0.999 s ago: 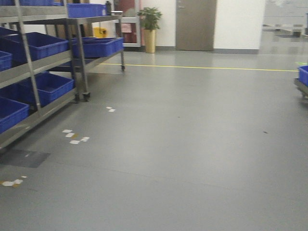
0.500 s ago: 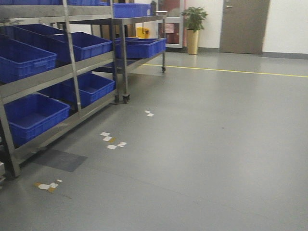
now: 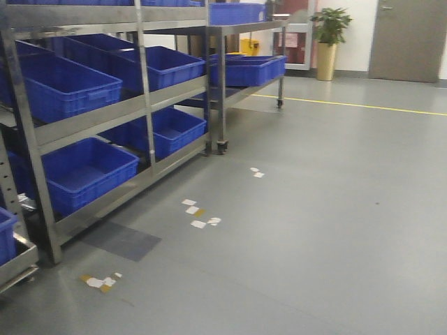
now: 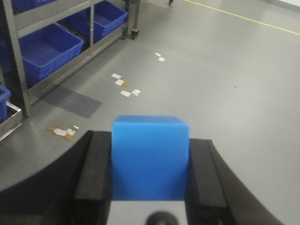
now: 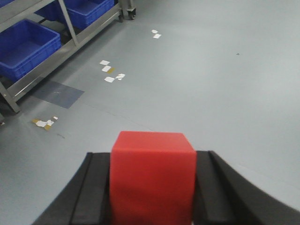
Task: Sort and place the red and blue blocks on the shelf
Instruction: 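Drive down the aisle carrying the blue and red cubes, then turn the base toward the shelf of blue bins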
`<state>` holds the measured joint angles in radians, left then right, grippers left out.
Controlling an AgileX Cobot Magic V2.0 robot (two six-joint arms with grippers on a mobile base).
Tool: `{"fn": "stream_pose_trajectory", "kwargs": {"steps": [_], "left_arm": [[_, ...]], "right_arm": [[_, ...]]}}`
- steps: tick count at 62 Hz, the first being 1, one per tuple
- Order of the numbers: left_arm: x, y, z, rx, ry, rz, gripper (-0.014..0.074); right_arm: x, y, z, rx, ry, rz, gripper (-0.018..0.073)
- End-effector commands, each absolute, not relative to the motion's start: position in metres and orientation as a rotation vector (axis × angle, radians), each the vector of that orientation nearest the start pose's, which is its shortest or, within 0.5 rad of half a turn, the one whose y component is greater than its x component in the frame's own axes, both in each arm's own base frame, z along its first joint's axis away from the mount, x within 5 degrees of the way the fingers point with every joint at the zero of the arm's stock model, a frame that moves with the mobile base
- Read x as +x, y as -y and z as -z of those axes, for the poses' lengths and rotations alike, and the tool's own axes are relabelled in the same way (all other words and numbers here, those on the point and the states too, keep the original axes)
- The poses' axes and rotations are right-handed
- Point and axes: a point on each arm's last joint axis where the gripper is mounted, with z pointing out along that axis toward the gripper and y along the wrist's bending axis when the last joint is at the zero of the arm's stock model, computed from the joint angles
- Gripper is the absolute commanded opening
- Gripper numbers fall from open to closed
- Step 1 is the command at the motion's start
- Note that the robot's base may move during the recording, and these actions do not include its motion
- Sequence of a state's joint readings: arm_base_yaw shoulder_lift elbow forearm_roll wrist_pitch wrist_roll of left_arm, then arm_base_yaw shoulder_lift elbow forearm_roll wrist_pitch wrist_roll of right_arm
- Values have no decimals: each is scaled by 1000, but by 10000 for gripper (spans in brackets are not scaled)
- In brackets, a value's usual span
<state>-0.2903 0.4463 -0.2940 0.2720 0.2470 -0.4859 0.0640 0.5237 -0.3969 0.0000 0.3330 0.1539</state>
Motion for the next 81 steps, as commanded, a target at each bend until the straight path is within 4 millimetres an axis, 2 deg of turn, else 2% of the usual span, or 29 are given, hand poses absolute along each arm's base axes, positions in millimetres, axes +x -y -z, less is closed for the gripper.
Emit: {"fn": "stream_pose_trajectory", "kwargs": {"steps": [1,81], "left_arm": [[100,26,-276,36,-1773,328,124],[100,26,-276,36,-1773,328,124]], "right_arm": [[114,-6,-294,70,-1826,-131,66],[114,-6,-294,70,-1826,-131,66]]}}
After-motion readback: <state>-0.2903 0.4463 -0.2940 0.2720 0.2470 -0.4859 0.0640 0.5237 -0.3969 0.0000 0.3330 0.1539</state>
